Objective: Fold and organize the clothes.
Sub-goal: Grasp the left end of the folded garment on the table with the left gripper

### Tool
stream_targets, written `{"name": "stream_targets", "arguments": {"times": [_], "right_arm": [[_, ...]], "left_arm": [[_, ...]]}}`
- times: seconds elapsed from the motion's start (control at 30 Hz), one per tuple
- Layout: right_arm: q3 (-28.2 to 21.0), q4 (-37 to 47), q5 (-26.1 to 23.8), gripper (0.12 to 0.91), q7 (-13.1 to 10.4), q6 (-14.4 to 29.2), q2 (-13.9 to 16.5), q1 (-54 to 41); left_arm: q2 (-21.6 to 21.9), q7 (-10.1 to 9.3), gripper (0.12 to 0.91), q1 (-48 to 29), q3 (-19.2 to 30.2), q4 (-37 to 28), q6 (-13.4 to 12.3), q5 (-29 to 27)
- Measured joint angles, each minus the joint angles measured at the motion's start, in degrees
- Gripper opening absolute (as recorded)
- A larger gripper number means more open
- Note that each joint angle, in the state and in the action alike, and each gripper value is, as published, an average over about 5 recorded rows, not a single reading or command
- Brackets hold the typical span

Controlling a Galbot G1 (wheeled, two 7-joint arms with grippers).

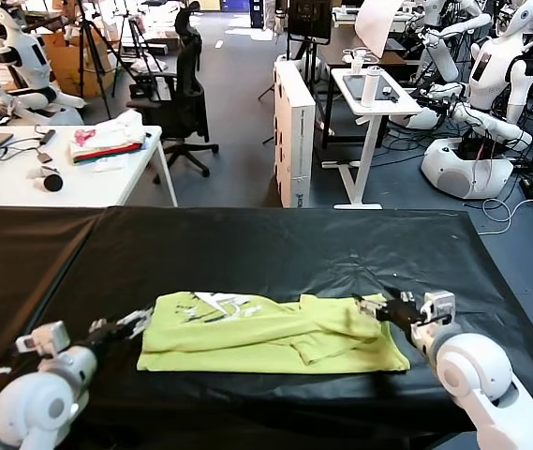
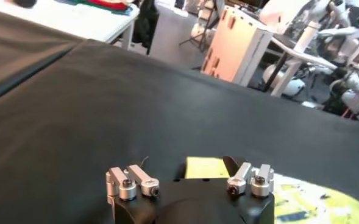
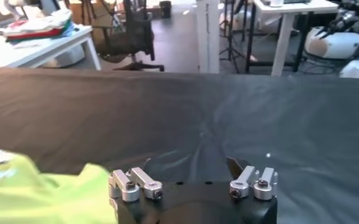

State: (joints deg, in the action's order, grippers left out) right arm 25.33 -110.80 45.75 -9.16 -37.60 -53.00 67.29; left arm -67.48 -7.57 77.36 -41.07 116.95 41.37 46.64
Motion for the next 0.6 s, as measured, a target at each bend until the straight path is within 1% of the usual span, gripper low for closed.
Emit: {"name": "stream_targets", "arguments": {"times": [0.23, 0.6], "right_arm": [[0.5, 1.6, -0.3, 0.907, -0.1, 0.0, -1.3, -0.2], [0.4, 3.3, -0.8, 0.899, -0.1, 0.1, -2.5, -0.3]], "left_arm": [[-1.0, 0.11, 0.907, -4.6, 2.7, -4.3, 0.2, -0.3], [-1.6, 0.61, 0.907, -6.3, 4.3, -8.5, -0.1, -1.7]]}}
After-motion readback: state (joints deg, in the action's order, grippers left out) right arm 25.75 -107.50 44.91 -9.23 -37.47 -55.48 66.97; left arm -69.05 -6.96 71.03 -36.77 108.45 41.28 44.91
